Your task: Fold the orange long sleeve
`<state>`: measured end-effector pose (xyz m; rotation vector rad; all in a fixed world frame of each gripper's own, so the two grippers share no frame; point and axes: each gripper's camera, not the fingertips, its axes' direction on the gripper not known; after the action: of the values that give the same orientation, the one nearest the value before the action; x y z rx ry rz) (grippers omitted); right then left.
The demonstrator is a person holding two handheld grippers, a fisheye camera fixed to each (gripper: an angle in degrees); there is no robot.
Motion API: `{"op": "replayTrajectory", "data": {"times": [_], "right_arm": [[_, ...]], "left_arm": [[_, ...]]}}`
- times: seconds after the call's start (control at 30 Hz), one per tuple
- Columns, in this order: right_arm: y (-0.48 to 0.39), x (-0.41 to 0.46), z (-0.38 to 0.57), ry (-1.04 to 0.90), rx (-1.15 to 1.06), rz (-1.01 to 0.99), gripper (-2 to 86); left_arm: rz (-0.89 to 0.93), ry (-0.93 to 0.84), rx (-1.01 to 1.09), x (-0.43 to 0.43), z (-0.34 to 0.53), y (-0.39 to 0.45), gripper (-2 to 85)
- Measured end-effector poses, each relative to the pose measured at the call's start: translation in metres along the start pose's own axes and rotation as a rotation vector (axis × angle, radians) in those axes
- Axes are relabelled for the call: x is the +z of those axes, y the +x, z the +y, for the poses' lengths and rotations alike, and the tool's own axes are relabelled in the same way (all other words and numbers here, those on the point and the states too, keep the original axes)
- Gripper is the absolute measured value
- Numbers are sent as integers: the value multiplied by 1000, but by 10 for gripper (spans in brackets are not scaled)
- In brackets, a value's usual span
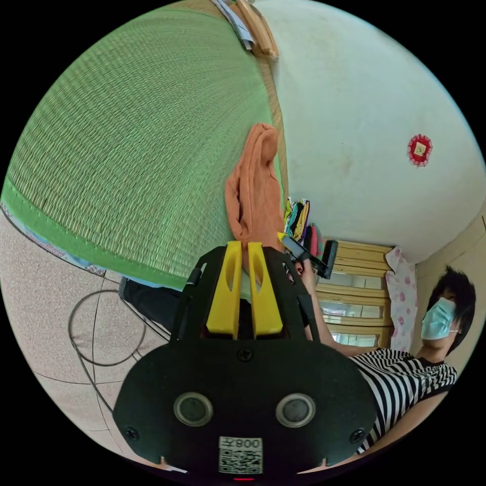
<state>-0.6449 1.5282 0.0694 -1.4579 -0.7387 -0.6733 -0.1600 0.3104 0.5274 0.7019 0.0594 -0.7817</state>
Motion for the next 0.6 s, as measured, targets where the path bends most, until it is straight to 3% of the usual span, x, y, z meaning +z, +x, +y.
{"op": "replayTrajectory", "data": {"times": [0.07,0.23,0.43,0.6], "right_arm": [[-28,34,-24,-69,-9,90,2],[-61,33,-44,-33,2,126,4],[-49,7,-71,-41,92,-59,14],[-70,-49,-79,64,77,-287,62]], "left_arm": [[7,-10,34,-4,3,10,24],[6,-47,149,-10,4,44,23],[-34,-109,324,-9,3,100,22],[-104,-148,453,-7,8,145,22]]}}
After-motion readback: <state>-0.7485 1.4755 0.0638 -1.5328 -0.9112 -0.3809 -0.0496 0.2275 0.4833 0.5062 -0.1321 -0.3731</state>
